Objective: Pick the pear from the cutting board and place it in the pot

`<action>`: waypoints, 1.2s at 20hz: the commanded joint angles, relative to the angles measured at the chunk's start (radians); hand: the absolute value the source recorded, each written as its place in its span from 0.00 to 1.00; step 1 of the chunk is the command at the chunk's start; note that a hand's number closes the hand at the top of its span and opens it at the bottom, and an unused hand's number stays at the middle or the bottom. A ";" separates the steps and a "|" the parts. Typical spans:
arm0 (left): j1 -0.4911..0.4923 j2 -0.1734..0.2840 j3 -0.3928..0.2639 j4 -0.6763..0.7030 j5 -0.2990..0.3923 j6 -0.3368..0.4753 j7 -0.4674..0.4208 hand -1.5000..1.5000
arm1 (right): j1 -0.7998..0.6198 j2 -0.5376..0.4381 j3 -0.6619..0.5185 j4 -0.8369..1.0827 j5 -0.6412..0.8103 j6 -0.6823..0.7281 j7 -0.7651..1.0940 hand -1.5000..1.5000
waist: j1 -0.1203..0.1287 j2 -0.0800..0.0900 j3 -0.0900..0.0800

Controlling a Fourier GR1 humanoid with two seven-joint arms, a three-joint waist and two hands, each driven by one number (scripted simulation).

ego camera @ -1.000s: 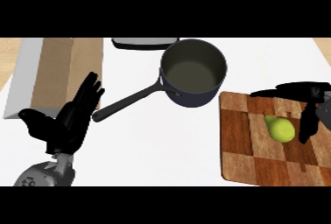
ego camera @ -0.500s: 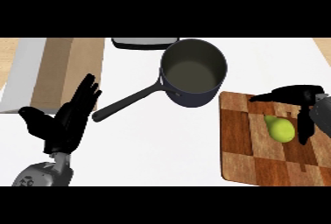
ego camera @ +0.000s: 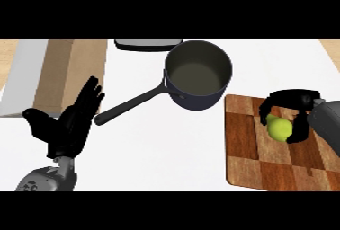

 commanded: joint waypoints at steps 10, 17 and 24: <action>0.036 0.009 0.037 0.021 -0.021 0.009 -0.001 0.50 | 0.044 0.081 -0.236 0.204 -0.106 -0.188 0.472 1.00 | -0.120 -0.044 -0.017; 0.064 0.024 0.064 0.033 -0.030 0.032 0.008 0.50 | 0.032 0.072 -0.333 0.269 -0.117 -0.432 0.794 1.00 | -0.179 -0.091 -0.031; 0.080 0.032 0.073 0.043 -0.024 0.031 0.019 0.50 | -0.086 0.113 -0.355 0.219 -0.066 -0.676 1.084 1.00 | -0.153 -0.118 -0.036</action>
